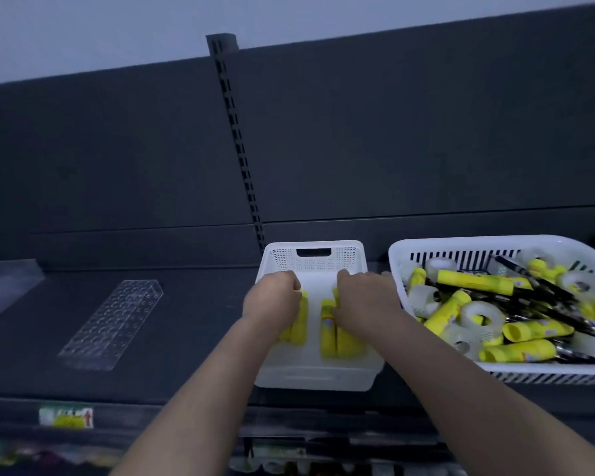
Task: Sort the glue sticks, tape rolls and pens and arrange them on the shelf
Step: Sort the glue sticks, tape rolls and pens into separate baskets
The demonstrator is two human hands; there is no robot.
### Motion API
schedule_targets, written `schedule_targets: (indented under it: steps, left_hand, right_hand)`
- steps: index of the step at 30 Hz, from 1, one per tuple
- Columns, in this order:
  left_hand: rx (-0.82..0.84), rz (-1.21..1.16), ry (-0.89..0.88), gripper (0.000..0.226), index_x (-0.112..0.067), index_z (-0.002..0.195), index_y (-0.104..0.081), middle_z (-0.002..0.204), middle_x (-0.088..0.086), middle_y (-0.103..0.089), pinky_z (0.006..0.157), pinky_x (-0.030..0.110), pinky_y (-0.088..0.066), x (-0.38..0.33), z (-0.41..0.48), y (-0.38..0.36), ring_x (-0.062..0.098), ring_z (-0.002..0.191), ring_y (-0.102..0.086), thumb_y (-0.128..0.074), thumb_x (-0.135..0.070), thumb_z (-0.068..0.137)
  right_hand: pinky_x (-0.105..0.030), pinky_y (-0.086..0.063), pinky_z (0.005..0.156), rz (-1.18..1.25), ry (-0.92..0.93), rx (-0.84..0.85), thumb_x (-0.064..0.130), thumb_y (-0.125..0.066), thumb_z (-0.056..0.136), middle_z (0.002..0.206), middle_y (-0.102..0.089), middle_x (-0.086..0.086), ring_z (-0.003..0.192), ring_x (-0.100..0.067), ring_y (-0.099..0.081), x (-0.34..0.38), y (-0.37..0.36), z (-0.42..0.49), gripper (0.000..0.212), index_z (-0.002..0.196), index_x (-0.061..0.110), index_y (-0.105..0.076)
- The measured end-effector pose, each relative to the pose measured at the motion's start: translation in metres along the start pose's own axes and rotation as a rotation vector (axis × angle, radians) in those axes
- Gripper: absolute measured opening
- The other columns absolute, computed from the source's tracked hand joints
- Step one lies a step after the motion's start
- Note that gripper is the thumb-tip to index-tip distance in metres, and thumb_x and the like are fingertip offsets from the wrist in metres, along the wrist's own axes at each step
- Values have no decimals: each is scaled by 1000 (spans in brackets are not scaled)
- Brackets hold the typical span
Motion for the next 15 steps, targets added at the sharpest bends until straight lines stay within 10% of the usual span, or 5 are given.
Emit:
schedule_targets:
  steps: [15]
  left_hand:
    - [-37,-115,-173,23,-24,112,-63,113,-4,-64,77,27,-42,-71,-1,0,20,108,-56,-52,-23,92]
  right_hand:
    - [-29,-35,68,-12,-75,-284,24,-48,89,101,-62,4,101,-21,-54,-77,23,-33,21,103,27,-64]
Point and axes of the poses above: each hand's wrist, its own z-axis towards the middle knuckle, its own y-axis out of the back of the hand, x = y × z, the point moved 1 cm from there along z, towards the middle knuckle
